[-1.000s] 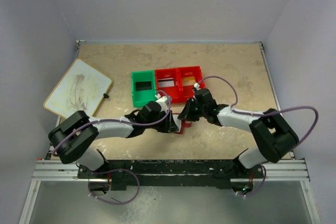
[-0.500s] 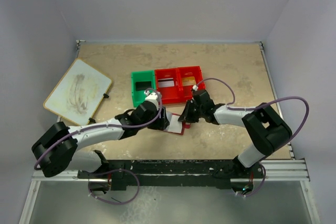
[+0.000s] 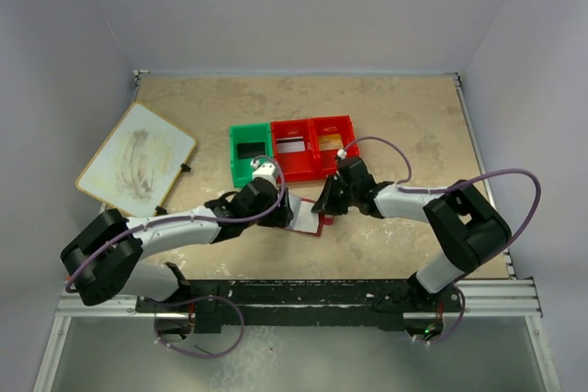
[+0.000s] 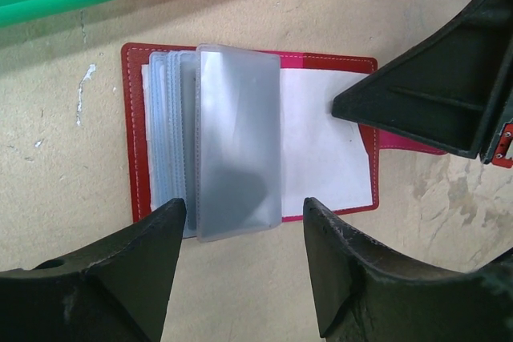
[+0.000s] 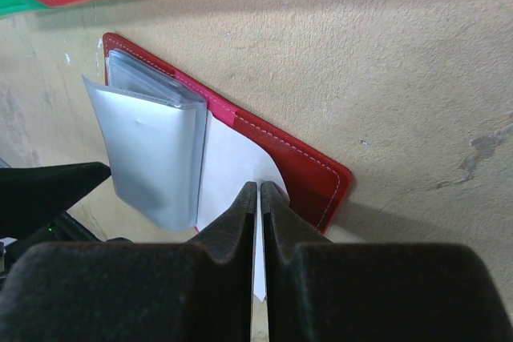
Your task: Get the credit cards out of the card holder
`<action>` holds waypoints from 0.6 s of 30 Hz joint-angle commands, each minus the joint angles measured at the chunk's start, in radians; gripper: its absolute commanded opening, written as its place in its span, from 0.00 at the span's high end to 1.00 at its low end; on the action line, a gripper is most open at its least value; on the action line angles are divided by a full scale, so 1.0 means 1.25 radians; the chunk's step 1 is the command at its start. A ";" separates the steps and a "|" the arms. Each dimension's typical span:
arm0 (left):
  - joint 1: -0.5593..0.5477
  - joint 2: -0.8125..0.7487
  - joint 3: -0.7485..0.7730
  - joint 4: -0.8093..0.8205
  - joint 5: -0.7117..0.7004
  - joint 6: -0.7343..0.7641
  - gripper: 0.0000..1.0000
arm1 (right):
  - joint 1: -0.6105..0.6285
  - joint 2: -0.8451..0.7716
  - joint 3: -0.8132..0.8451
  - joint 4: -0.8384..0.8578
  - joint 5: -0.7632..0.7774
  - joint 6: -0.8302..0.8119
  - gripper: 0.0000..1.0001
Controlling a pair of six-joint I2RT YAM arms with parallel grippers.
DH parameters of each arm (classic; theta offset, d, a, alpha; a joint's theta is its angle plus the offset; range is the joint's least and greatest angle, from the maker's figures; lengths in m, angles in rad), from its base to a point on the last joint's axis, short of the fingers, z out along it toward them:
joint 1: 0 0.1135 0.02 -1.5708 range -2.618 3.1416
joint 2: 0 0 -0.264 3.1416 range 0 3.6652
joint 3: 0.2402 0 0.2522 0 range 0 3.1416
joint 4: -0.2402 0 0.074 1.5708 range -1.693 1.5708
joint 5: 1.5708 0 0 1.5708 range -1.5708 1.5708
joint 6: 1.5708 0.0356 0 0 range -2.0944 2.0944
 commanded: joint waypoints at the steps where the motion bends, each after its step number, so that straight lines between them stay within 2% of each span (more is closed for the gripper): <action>1: -0.001 0.013 -0.002 0.054 0.021 -0.024 0.42 | 0.003 0.016 -0.012 -0.026 0.045 -0.019 0.92; 8: -0.001 0.052 0.017 0.059 0.053 -0.013 0.42 | 0.003 -0.004 -0.011 -0.027 0.045 -0.019 0.91; 18: -0.001 0.032 0.020 0.102 0.101 -0.014 0.43 | 0.002 -0.011 -0.013 -0.026 0.047 -0.014 0.91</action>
